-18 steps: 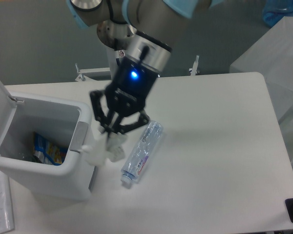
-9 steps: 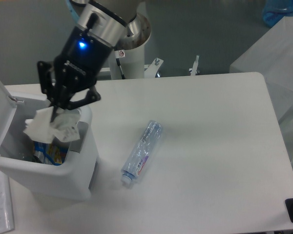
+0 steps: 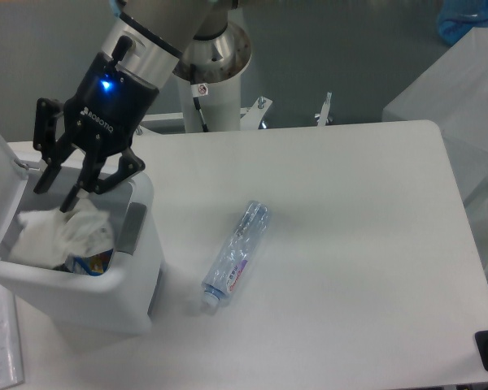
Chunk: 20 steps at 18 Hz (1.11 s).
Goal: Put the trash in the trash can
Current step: 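Open the gripper to drop the wrapper into the bin, then move the gripper to the clear plastic bottle and lower around it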
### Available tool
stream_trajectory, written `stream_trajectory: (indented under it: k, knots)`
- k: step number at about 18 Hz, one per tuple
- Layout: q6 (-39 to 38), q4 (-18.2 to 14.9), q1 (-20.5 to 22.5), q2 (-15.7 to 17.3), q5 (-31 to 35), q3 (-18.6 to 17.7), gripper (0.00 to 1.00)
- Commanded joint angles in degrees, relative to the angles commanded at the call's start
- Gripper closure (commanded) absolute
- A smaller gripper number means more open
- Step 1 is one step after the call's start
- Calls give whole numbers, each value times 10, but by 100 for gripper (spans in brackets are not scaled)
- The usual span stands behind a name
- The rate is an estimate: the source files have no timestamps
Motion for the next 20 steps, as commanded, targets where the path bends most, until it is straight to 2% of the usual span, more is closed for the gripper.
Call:
stream_trajectory:
  k: [3,5,13,15,17,20]
  knots:
    - [0,0,3,-6,1,1,0]
    - [1,1,23,-18,1,3,0]
    - [9,4,122,-98,1,27,0]
    - [9,2,134,-123,3,37,0]
    - [9,0,139,-154,26,46,0]
    - [9,-4,135,-184,100,54,0]
